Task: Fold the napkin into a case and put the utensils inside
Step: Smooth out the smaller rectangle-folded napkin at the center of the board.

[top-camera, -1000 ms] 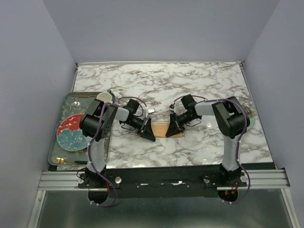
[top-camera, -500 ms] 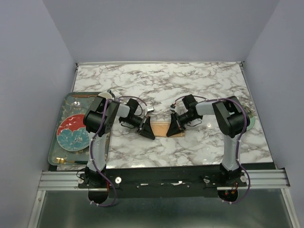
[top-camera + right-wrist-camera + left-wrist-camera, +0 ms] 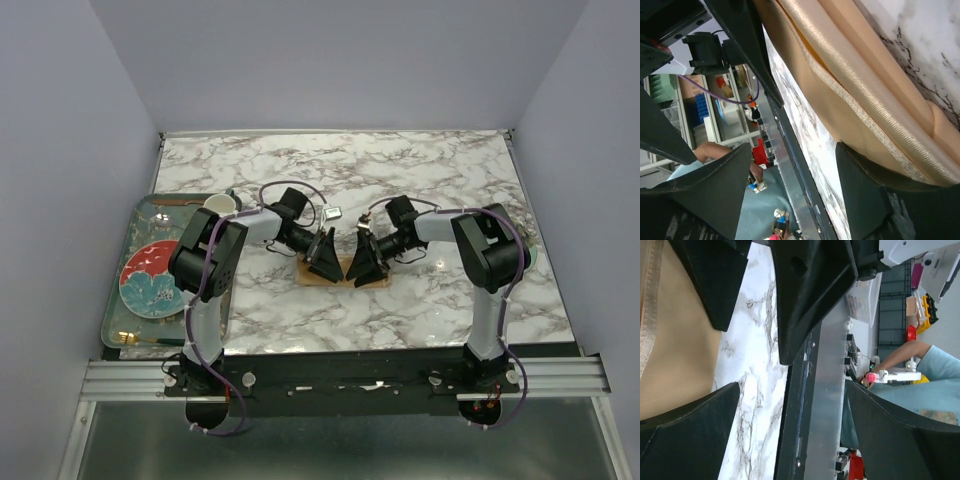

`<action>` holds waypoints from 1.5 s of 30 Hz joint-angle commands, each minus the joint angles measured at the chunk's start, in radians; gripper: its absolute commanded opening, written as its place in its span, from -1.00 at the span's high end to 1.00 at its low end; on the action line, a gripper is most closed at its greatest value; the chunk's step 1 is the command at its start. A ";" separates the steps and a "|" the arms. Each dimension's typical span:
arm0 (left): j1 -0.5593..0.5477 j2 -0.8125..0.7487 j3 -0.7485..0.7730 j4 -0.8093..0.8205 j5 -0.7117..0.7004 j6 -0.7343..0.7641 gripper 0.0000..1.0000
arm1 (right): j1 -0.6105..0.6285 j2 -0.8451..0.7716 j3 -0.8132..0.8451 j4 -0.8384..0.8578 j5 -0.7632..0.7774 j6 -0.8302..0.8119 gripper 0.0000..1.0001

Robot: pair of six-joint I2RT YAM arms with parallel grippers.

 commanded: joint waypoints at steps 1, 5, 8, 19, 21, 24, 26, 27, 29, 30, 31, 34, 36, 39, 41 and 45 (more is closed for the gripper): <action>0.004 0.006 -0.033 0.080 -0.038 -0.077 -0.97 | -0.009 0.021 -0.004 -0.003 0.123 -0.040 -0.62; 0.041 0.095 -0.066 0.171 -0.085 -0.113 -0.97 | -0.007 0.032 -0.003 -0.008 0.121 -0.046 -0.68; 0.070 0.151 -0.089 0.208 -0.101 -0.133 -0.97 | -0.007 0.026 -0.004 -0.026 0.116 -0.065 -0.71; 0.102 0.177 -0.121 0.179 -0.142 -0.104 -0.87 | -0.088 -0.088 -0.083 -0.167 0.103 -0.147 -0.86; 0.102 0.178 -0.122 0.177 -0.145 -0.102 -0.84 | -0.113 -0.066 -0.089 -0.175 0.121 -0.152 -0.86; 0.104 0.181 -0.121 0.176 -0.144 -0.098 -0.81 | -0.135 -0.019 -0.081 -0.172 0.126 -0.155 -0.85; 0.102 0.178 -0.118 0.174 -0.145 -0.098 -0.78 | -0.135 0.013 -0.064 -0.169 0.123 -0.143 -0.82; 0.102 0.174 -0.116 0.171 -0.145 -0.095 -0.76 | -0.133 0.018 -0.058 -0.167 0.117 -0.143 -0.80; 0.099 0.137 -0.113 0.159 -0.145 -0.079 -0.73 | -0.135 0.009 -0.044 -0.169 0.110 -0.137 -0.75; 0.088 0.116 -0.112 0.153 -0.150 -0.059 -0.72 | -0.135 -0.021 -0.041 -0.178 0.089 -0.137 -0.74; 0.084 0.068 -0.113 0.148 -0.149 -0.053 -0.71 | -0.135 -0.040 -0.037 -0.189 0.075 -0.152 -0.65; 0.058 -0.063 -0.115 0.139 -0.162 -0.047 -0.65 | -0.133 -0.156 -0.021 -0.261 -0.008 -0.178 -0.39; 0.051 -0.139 -0.113 0.137 -0.191 -0.049 -0.59 | -0.133 -0.221 -0.018 -0.308 -0.025 -0.190 -0.27; 0.039 -0.271 -0.098 0.110 -0.297 0.009 -0.38 | -0.136 -0.347 -0.011 -0.359 0.023 -0.230 -0.14; 0.038 -0.337 -0.080 0.101 -0.394 0.071 -0.19 | -0.152 -0.393 -0.008 -0.359 0.056 -0.226 -0.11; 0.012 -0.323 0.011 0.032 -0.494 0.305 -0.17 | -0.176 -0.401 0.022 -0.344 0.188 -0.247 -0.03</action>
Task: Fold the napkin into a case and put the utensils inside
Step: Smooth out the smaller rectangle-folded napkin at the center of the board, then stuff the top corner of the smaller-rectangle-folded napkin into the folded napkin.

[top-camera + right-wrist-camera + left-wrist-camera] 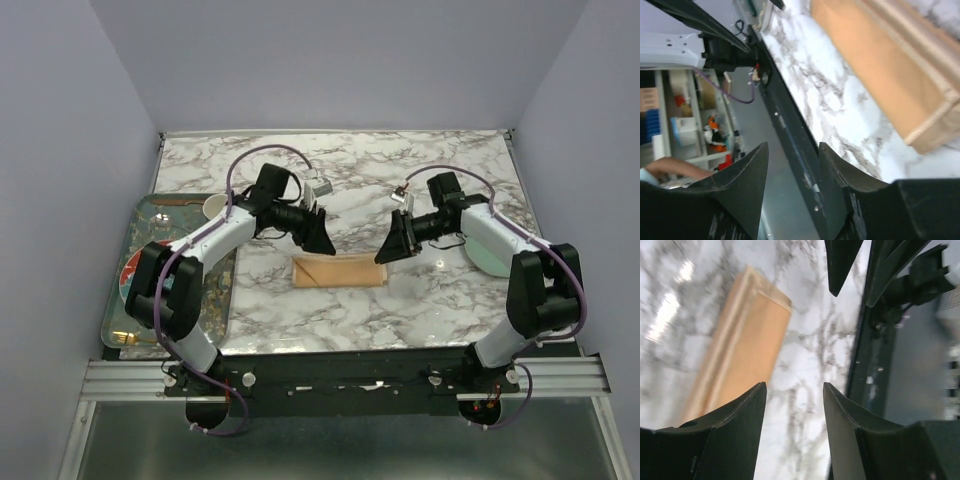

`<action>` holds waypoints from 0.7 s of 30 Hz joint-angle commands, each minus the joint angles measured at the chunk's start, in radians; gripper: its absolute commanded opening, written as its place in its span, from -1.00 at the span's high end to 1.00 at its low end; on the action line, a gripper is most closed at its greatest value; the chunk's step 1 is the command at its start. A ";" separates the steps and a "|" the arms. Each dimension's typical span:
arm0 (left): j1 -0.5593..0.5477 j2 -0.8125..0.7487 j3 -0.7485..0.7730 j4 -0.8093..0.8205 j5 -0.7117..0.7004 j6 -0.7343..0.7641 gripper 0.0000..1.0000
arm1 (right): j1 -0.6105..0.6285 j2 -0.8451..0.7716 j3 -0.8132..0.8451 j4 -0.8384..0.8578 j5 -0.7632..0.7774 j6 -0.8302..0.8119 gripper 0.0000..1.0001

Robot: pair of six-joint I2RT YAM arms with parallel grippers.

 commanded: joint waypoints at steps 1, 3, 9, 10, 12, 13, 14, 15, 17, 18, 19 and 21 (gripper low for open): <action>-0.035 0.042 0.140 -0.091 -0.199 0.296 -0.15 | -0.047 0.009 0.036 -0.023 0.191 -0.044 0.04; -0.064 0.081 0.181 -0.111 -0.209 0.388 -0.15 | -0.066 0.035 0.047 -0.014 0.233 -0.034 0.12; -0.162 0.214 0.303 -0.108 -0.260 0.569 -0.27 | -0.123 0.101 0.086 0.006 0.288 -0.038 0.22; -0.176 0.230 0.332 -0.109 -0.266 0.582 -0.28 | -0.126 0.118 0.090 0.012 0.295 -0.034 0.22; -0.194 0.282 0.362 -0.111 -0.283 0.591 -0.31 | -0.127 0.127 0.089 0.040 0.292 -0.021 0.22; -0.209 0.299 0.389 -0.111 -0.288 0.594 -0.32 | -0.127 0.136 0.087 0.052 0.293 -0.011 0.22; -0.217 0.332 0.405 -0.117 -0.295 0.596 -0.35 | -0.127 0.141 0.086 0.062 0.292 -0.011 0.22; -0.225 0.349 0.422 -0.128 -0.298 0.603 -0.39 | -0.129 0.148 0.087 0.075 0.288 0.017 0.22; -0.243 0.383 0.454 -0.134 -0.312 0.617 -0.40 | -0.132 0.170 0.093 0.082 0.278 0.034 0.24; -0.248 0.392 0.463 -0.138 -0.311 0.626 -0.40 | -0.134 0.174 0.096 0.086 0.275 0.039 0.26; -0.252 0.400 0.484 -0.146 -0.311 0.635 -0.40 | -0.135 0.179 0.096 0.089 0.272 0.052 0.27; -0.265 0.431 0.514 -0.191 -0.297 0.666 -0.39 | -0.138 0.187 0.093 0.097 0.265 0.060 0.27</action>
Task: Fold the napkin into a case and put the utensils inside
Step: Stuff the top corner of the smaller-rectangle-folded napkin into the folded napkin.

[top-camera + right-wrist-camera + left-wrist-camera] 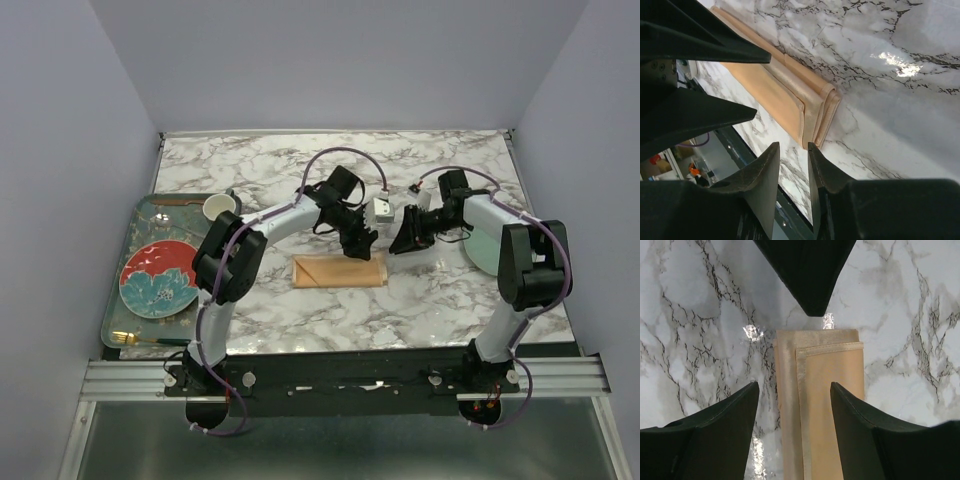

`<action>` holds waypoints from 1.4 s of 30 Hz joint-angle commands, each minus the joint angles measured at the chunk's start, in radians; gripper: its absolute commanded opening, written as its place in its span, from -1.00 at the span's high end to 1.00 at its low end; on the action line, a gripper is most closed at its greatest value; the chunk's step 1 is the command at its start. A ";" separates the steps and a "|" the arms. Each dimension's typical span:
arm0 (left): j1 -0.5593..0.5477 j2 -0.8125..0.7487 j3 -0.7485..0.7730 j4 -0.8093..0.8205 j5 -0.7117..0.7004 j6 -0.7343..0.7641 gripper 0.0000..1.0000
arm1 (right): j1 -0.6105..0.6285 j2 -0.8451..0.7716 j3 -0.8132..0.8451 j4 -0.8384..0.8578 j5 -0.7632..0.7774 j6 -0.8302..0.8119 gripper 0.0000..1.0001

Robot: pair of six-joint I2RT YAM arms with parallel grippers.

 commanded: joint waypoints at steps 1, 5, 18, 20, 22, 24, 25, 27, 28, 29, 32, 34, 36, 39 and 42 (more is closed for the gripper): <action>-0.021 0.057 0.096 -0.093 -0.012 0.098 -0.39 | -0.013 0.027 0.020 0.044 0.002 0.049 0.27; -0.031 0.093 0.125 -0.150 -0.008 0.138 -0.38 | -0.023 0.038 0.031 0.049 -0.004 0.060 0.27; -0.057 0.176 0.194 -0.235 -0.008 0.188 -0.33 | -0.041 0.050 0.033 0.050 -0.018 0.066 0.27; -0.057 0.184 0.207 -0.238 -0.002 0.186 -0.31 | -0.041 0.050 0.030 0.050 -0.020 0.066 0.27; -0.059 0.185 0.214 -0.238 0.003 0.186 -0.27 | -0.043 0.050 0.027 0.052 -0.021 0.065 0.27; -0.059 0.185 0.214 -0.236 0.005 0.186 -0.22 | -0.044 0.052 0.025 0.050 -0.024 0.063 0.26; -0.059 0.182 0.216 -0.236 0.006 0.181 -0.21 | -0.044 0.053 0.025 0.050 -0.024 0.063 0.26; -0.059 0.178 0.217 -0.229 0.005 0.172 -0.17 | -0.044 0.058 0.027 0.050 -0.029 0.063 0.26; -0.059 0.175 0.216 -0.229 0.006 0.169 -0.15 | -0.044 0.059 0.028 0.050 -0.029 0.065 0.26; -0.059 0.169 0.216 -0.224 0.006 0.168 -0.13 | -0.044 0.061 0.028 0.050 -0.030 0.065 0.26; -0.059 0.156 0.213 -0.222 0.008 0.168 0.05 | -0.044 0.066 0.031 0.050 -0.029 0.066 0.26; -0.059 0.149 0.208 -0.219 0.008 0.166 0.29 | -0.044 0.067 0.031 0.053 -0.027 0.068 0.26; -0.059 0.132 0.202 -0.204 0.006 0.155 0.50 | -0.046 0.070 0.030 0.056 -0.029 0.068 0.26; -0.059 0.100 0.171 -0.176 0.000 0.137 0.58 | -0.044 0.070 0.030 0.062 -0.026 0.071 0.26; -0.059 0.067 0.139 -0.147 -0.009 0.108 0.77 | -0.043 0.076 0.030 0.068 -0.032 0.079 0.26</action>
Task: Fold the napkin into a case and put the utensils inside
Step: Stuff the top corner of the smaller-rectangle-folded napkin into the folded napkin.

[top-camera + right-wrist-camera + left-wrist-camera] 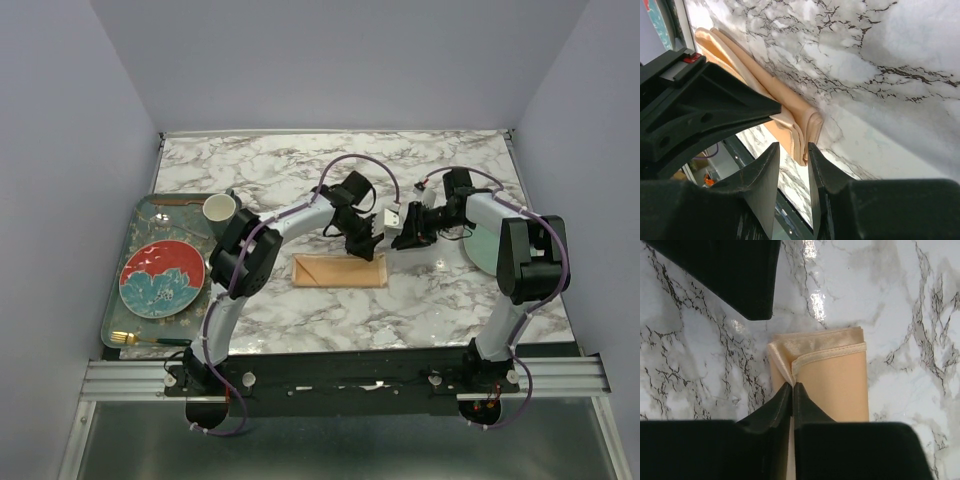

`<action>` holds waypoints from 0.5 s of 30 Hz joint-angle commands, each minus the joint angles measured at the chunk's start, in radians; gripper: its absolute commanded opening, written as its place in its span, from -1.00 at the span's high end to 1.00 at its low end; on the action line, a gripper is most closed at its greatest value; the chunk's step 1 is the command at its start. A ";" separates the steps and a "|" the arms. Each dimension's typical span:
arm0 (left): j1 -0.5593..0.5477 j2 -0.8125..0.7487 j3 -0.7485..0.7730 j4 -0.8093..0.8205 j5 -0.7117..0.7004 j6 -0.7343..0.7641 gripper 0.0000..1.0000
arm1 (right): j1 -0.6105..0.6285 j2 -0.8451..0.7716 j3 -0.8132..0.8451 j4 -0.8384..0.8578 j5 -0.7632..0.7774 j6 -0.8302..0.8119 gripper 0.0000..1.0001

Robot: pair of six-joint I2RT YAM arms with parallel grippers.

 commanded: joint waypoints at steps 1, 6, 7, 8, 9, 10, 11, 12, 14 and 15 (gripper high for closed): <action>-0.006 -0.098 -0.056 0.060 -0.009 -0.044 0.78 | -0.006 0.021 0.008 0.028 -0.024 0.016 0.26; -0.009 -0.166 -0.139 0.134 -0.039 -0.100 0.98 | -0.004 0.023 0.008 0.031 -0.056 0.010 0.26; -0.011 -0.176 -0.154 0.146 -0.049 -0.124 0.99 | -0.003 0.023 0.007 0.030 -0.057 0.009 0.26; -0.012 -0.196 -0.189 0.171 -0.053 -0.133 0.99 | 0.000 0.021 0.007 0.030 -0.062 0.004 0.27; -0.012 -0.207 -0.206 0.184 -0.064 -0.143 0.97 | 0.002 0.020 0.002 0.030 -0.063 0.001 0.27; -0.014 -0.218 -0.225 0.197 -0.067 -0.161 0.97 | 0.004 0.020 0.001 0.031 -0.062 0.000 0.27; -0.014 -0.239 -0.261 0.229 -0.073 -0.172 0.97 | 0.010 0.018 -0.001 0.031 -0.066 -0.002 0.27; -0.017 -0.250 -0.279 0.244 -0.084 -0.181 0.97 | 0.011 0.020 -0.002 0.031 -0.068 -0.001 0.27; -0.020 -0.273 -0.315 0.273 -0.096 -0.202 0.97 | 0.023 0.021 -0.009 0.030 -0.070 -0.001 0.28; -0.020 -0.282 -0.328 0.289 -0.104 -0.216 1.00 | 0.028 0.021 -0.010 0.030 -0.073 -0.001 0.28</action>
